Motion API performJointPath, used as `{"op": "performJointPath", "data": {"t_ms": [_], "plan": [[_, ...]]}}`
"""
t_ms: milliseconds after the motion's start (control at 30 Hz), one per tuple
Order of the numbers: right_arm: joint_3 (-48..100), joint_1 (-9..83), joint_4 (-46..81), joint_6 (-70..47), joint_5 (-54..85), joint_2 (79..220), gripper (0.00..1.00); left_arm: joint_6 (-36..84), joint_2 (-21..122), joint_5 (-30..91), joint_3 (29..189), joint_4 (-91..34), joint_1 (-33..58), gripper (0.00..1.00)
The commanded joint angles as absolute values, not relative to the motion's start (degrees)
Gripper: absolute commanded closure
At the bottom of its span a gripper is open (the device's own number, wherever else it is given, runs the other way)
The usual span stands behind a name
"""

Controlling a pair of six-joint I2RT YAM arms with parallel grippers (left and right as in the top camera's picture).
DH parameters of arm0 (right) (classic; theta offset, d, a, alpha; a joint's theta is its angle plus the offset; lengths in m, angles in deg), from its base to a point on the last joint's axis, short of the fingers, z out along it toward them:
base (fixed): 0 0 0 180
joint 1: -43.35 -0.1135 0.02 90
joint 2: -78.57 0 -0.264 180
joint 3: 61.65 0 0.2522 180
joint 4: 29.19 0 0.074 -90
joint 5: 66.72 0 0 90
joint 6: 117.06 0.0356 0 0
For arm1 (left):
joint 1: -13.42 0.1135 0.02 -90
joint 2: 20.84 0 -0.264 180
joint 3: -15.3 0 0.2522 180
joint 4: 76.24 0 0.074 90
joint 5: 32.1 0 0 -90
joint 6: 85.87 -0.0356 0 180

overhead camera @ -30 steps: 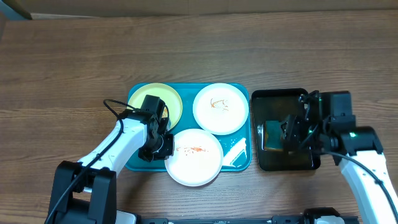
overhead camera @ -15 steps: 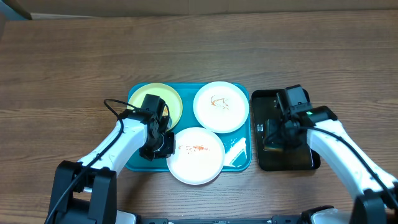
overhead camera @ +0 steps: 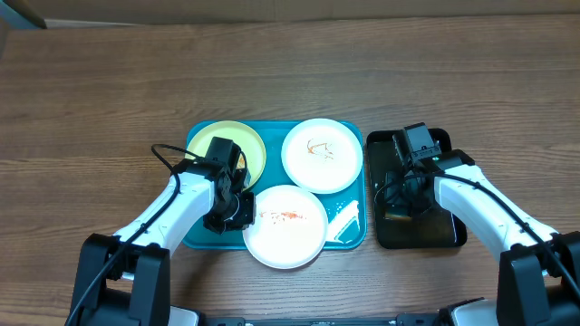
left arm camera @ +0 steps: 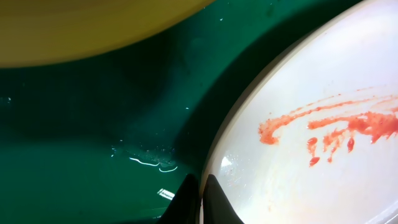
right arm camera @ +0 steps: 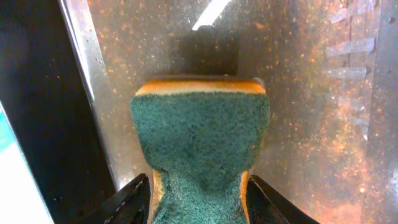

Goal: Clean dirty plates on tray and stack at the side
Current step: 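Lower the right gripper into the black tray and grasp the green sponge, then scrub the front white plate with the sponge in the right gripper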

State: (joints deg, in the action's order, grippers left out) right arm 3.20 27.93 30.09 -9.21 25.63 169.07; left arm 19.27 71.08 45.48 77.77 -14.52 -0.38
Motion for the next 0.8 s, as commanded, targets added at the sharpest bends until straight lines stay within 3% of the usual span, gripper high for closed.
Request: {"op": "performJointPath", "data": {"t_ms": [0, 133, 567, 767], "plan": [[2.5, 27.6, 29.6, -7.6, 26.0, 169.1, 0.49, 21.1, 71.7, 46.0, 77.1, -14.7, -0.6, 0.96], [2.3, 27.6, 29.6, -7.5, 25.5, 169.1, 0.55, 21.1, 71.7, 46.0, 77.1, -14.7, -0.6, 0.96], [-1.0, 27.6, 27.2, -7.2, 24.5, 169.1, 0.56, 21.1, 71.7, 46.0, 77.1, -14.5, -0.6, 0.96], [-0.5, 27.7, 27.5, -7.3, 24.7, 169.1, 0.87, 21.1, 71.7, 46.0, 77.1, -14.5, -0.6, 0.96]]}}
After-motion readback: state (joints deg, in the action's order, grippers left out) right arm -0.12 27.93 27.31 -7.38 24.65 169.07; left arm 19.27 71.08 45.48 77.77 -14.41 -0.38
